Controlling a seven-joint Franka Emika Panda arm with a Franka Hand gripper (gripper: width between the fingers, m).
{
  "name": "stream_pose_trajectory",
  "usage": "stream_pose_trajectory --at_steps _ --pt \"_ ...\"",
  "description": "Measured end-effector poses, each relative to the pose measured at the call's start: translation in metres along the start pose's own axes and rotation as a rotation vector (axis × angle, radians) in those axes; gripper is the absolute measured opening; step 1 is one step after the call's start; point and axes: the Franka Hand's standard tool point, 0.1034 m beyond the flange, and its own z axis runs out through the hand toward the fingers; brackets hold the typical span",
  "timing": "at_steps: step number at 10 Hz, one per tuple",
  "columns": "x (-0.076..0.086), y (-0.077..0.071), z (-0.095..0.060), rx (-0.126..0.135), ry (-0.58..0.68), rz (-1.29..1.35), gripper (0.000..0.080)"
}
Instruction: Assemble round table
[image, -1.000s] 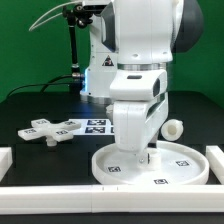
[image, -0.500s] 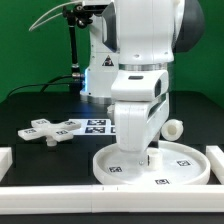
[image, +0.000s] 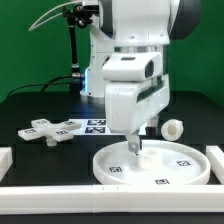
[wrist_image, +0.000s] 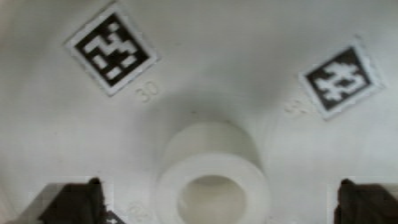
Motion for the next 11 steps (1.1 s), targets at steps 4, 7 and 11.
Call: stream_pose_trajectory --at_steps 4,7,11 --pt "0.004 -0.048 -0.022 0.002 -0.017 0.193 0.0649" --pt "0.003 -0.048 -0.02 0.004 -0.019 0.212 0.0649" --pt "-0.006 -0.065 -0.014 0.017 -0.014 0.622 0.0649"
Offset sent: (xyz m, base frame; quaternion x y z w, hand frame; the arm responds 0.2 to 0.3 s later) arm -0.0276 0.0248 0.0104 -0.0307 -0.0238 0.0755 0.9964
